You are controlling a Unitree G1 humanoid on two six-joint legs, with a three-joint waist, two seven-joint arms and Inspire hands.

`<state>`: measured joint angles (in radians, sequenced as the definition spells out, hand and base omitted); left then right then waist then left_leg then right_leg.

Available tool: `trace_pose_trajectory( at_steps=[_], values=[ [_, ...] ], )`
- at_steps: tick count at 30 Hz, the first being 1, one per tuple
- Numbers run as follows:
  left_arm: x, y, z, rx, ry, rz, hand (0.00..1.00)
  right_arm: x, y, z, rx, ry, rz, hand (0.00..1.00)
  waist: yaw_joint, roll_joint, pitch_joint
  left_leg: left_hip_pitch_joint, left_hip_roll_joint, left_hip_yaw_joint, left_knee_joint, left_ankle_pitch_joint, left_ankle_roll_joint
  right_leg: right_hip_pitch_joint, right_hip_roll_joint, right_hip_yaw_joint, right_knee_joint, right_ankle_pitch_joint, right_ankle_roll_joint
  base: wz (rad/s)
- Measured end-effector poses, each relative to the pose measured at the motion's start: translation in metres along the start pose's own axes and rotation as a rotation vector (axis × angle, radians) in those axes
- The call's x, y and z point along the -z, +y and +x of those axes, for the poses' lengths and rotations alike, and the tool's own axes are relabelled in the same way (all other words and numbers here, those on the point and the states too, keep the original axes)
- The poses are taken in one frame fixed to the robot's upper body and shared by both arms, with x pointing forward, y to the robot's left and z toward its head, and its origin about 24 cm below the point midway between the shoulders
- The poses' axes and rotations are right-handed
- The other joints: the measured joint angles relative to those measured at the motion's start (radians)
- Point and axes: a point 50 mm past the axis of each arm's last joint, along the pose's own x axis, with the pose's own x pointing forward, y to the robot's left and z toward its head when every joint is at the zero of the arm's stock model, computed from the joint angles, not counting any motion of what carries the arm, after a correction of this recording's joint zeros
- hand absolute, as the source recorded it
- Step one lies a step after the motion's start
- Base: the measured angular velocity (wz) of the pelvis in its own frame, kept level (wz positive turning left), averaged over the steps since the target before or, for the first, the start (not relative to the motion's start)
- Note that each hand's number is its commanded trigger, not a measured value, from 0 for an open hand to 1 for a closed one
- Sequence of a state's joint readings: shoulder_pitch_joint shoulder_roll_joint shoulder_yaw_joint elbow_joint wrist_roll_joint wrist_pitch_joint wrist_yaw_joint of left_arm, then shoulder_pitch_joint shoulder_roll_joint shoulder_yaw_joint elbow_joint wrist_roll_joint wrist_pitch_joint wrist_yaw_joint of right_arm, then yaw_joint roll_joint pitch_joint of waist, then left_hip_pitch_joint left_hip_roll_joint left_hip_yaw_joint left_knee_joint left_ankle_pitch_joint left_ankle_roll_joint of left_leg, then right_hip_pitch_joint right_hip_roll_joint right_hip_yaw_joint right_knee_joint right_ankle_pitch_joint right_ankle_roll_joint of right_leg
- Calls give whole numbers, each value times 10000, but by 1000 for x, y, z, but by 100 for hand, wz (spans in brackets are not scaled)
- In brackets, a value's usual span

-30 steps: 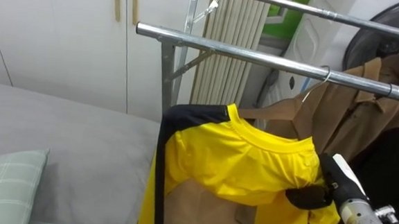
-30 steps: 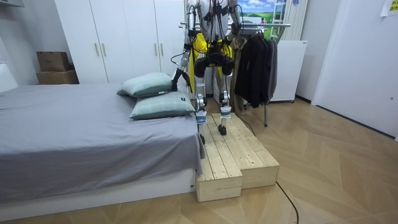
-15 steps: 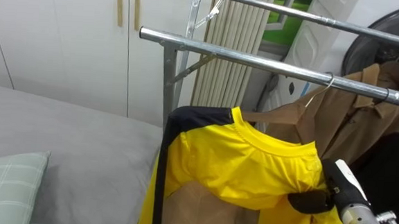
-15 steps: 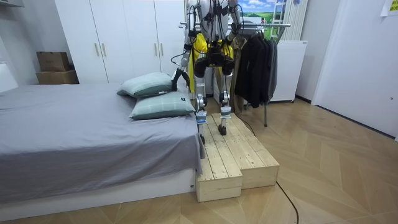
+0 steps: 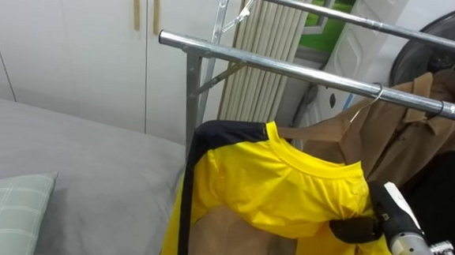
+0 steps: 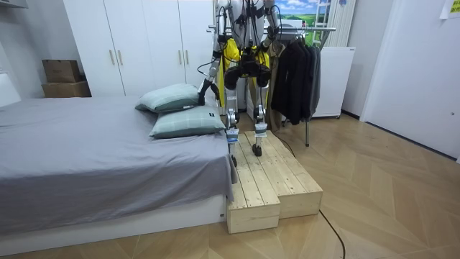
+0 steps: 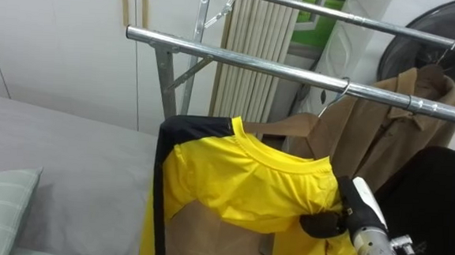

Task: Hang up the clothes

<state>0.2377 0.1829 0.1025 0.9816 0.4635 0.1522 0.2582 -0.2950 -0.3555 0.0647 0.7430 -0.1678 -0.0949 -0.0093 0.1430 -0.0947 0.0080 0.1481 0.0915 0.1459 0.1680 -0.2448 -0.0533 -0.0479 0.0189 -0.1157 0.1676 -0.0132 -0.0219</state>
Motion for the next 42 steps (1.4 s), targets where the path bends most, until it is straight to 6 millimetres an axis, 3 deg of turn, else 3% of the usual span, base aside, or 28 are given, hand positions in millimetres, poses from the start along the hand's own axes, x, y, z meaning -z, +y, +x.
trace_pose_trajectory(
  at_steps=[2,3,4,5,12,18,25,37,42],
  values=[
    [0,0,0,0,-2,-1,0,0,0,0,25,-2,6,100,2,8,4,1,0,1,0,0,0,-2,1,-1,0,0,0,0],
    [0,0,0,0,-2,-1,0,0,0,0,29,-2,6,68,2,10,4,1,0,1,-1,0,0,-2,1,-2,0,0,0,0],
    [0,0,0,1,-3,-1,0,0,0,0,38,-2,6,49,2,13,4,1,0,1,0,0,0,-2,1,-2,0,0,0,0],
    [0,0,0,1,-4,-2,0,0,0,0,49,-2,5,0,2,16,5,2,0,1,-1,0,0,-2,1,-2,0,0,0,0],
    [0,0,0,11,-15,12,0,1,0,0,179,84,40,0,2,35,10,10,0,1,0,0,0,-2,2,-8,10,0,-1,0],
    [-1,-1,0,24,-30,5,0,17,4,-2,-110,1161,34,0,7,25,5,0,-1,12,-21,-1,0,-25,3,-10,6,0,0,-1],
    [-2,-2,0,43,-92,-31,0,20,5,-3,-238,1388,39,0,5,92,42,-15,6,35,-40,0,0,-75,16,-10,-2,-11,-14,-1],
    [-1,-1,0,-12,-35,-65,0,23,6,-4,-508,1616,-332,0,-5,37,-26,-59,3,36,-31,-1,0,-98,10,3,-3,-11,-14,0],
    [0,-1,0,-9,-3,-56,0,36,8,-11,-549,1979,-272,0,-5,26,-69,3,1,34,-17,2,1,-58,13,3,-2,-11,-14,0]
  ],
)
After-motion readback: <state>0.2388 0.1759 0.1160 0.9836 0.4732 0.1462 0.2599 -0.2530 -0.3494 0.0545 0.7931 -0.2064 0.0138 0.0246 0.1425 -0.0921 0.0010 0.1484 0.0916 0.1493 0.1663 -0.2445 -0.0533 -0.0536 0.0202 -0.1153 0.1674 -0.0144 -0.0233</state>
